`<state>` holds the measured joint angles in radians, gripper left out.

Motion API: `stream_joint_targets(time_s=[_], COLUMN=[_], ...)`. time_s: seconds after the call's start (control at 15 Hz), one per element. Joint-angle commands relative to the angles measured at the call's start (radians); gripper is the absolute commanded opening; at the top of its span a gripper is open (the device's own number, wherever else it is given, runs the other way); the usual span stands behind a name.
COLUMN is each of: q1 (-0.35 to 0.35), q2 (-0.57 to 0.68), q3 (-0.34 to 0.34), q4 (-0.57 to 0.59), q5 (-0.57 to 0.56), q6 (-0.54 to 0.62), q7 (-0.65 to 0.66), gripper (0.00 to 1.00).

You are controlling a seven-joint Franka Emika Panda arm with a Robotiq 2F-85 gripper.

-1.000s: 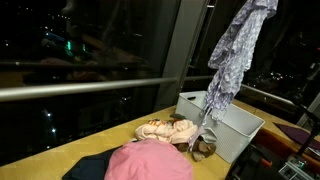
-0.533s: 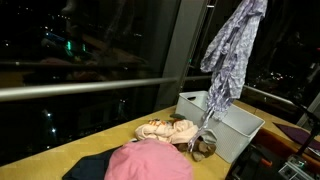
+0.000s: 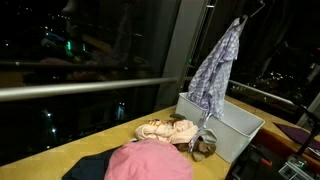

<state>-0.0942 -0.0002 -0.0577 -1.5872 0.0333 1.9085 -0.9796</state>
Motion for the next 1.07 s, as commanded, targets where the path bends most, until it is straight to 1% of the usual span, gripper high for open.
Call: stream_joint_targets(time_s=[0.0, 0.2, 0.4, 0.47, 0.53, 0.67, 0.8, 1.0], q1=[0.023, 0.028, 0.025, 0.025, 0.025, 0.029, 0.04, 0.082], q2=[0.042, 0.098, 0.142, 0.151, 0.158, 0.144, 0.111, 0.063], q3=[0.009, 0.022, 0.036, 0.04, 0.042, 0.05, 0.064, 0.101], q4=[-0.167, -0.259, -0.311, -0.323, -0.329, -0.354, -0.377, -0.412], q5=[0.011, 0.017, 0.018, 0.011, 0.009, 0.001, -0.009, -0.037], q6=[0.11, 0.192, 0.245, 0.255, 0.258, 0.266, 0.275, 0.285], q7=[-0.012, -0.018, -0.021, -0.015, -0.007, -0.005, -0.001, 0.01], gripper=[0.0, 0.0, 0.0, 0.27, 0.29, 0.41, 0.56, 0.79])
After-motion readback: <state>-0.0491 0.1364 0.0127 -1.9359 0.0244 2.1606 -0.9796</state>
